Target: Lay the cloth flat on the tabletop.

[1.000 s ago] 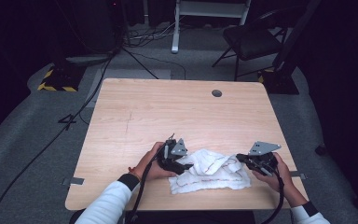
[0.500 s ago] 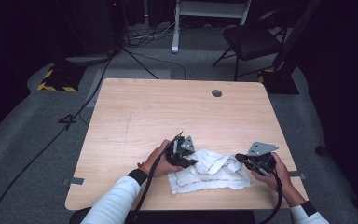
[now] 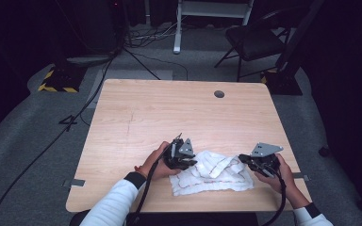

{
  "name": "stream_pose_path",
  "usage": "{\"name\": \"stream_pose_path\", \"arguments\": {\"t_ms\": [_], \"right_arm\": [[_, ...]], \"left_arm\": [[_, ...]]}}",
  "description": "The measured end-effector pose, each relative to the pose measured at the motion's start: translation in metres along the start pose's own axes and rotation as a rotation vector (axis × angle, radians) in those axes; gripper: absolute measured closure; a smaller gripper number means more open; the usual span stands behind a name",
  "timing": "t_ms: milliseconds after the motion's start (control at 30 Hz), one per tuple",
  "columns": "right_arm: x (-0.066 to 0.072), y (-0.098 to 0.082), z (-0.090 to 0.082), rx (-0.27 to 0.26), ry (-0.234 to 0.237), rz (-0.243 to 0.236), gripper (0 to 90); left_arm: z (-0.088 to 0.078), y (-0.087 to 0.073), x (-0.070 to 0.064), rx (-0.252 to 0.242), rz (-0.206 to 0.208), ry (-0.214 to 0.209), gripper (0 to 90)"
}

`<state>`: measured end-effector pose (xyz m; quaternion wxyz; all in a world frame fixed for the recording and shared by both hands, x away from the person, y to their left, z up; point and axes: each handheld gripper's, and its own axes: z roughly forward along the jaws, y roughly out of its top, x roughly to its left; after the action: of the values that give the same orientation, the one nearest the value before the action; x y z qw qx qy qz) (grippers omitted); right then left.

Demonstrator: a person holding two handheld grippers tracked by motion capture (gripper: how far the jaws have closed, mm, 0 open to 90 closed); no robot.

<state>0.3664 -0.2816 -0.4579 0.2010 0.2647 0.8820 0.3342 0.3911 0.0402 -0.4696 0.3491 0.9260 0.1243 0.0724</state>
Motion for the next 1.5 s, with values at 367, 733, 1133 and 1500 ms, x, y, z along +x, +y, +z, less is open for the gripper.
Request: {"name": "stream_pose_path", "arguments": {"t_ms": [367, 733, 1133, 1500], "right_arm": [[-0.002, 0.0, -0.003, -0.012, -0.017, 0.003, 87.2], [-0.02, 0.015, -0.019, -0.11, -0.087, 0.042, 88.0], [-0.046, 0.056, -0.005, -0.135, -0.168, 0.015, 88.0], [-0.083, 0.09, 0.034, -0.144, -0.199, 0.06, 88.1]], "left_arm": [[-0.017, 0.005, -0.005, -0.056, 0.045, 0.046, 86.3], [-0.063, -0.003, 0.027, -0.211, -0.078, 0.193, 86.4], [-0.075, -0.009, 0.056, -0.242, -0.135, 0.295, 86.6], [-0.07, -0.007, 0.095, -0.215, -0.202, 0.357, 86.7]]}}
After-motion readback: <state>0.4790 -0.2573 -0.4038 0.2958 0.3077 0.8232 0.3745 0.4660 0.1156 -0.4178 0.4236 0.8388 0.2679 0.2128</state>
